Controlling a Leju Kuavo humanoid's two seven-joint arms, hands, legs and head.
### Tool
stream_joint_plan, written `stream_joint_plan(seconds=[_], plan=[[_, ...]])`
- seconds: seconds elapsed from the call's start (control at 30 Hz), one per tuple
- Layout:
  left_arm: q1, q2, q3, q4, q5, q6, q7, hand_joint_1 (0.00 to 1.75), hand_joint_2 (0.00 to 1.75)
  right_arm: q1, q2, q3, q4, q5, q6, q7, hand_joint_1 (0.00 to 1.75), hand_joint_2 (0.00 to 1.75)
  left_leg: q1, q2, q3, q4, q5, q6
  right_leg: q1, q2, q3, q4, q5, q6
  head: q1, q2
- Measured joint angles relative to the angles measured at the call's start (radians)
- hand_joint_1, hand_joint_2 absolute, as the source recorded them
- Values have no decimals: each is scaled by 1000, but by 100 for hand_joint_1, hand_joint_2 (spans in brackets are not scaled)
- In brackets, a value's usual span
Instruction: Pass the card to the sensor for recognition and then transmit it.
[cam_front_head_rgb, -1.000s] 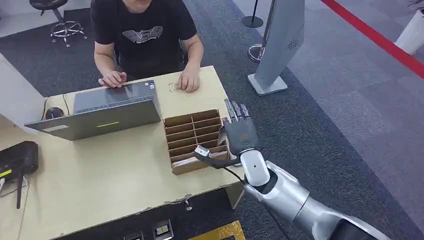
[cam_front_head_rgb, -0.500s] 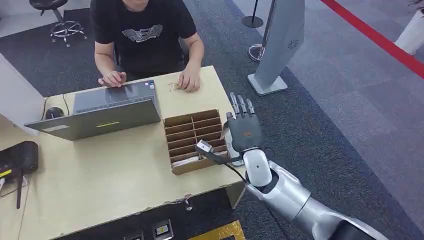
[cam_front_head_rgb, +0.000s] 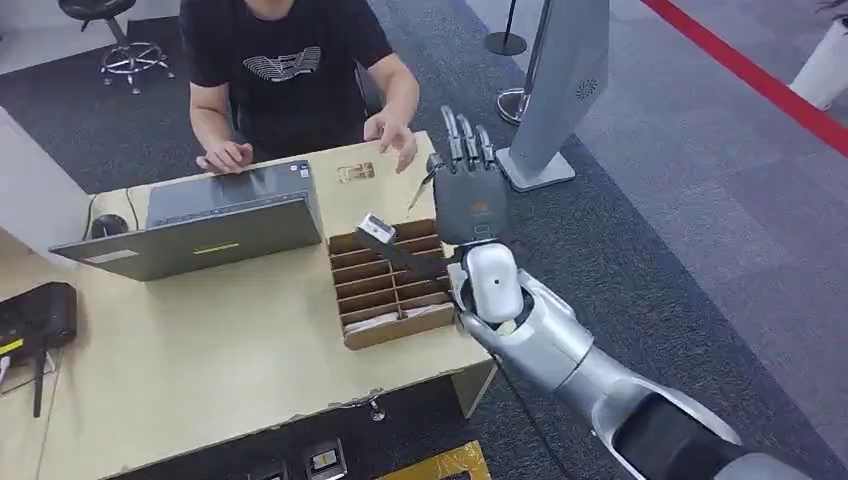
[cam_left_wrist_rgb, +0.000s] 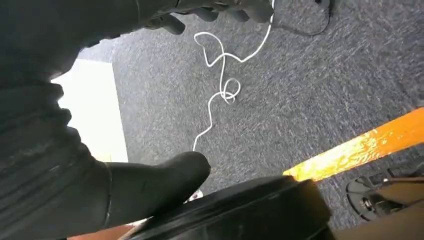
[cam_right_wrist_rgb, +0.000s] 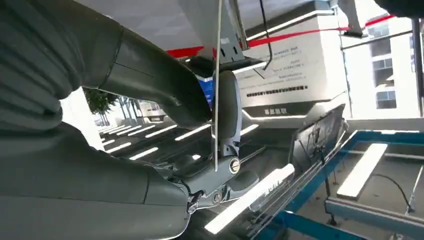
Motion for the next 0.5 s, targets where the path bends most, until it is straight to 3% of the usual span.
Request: stream_joint_plan(seconds=[0.5], plan=[[-13, 2, 0, 2, 8, -27, 18, 0, 175, -199, 115, 38, 189, -142, -18, -43, 175, 175, 0, -1, 0, 0, 0, 0, 0, -1, 0, 0, 0, 0, 0, 0]])
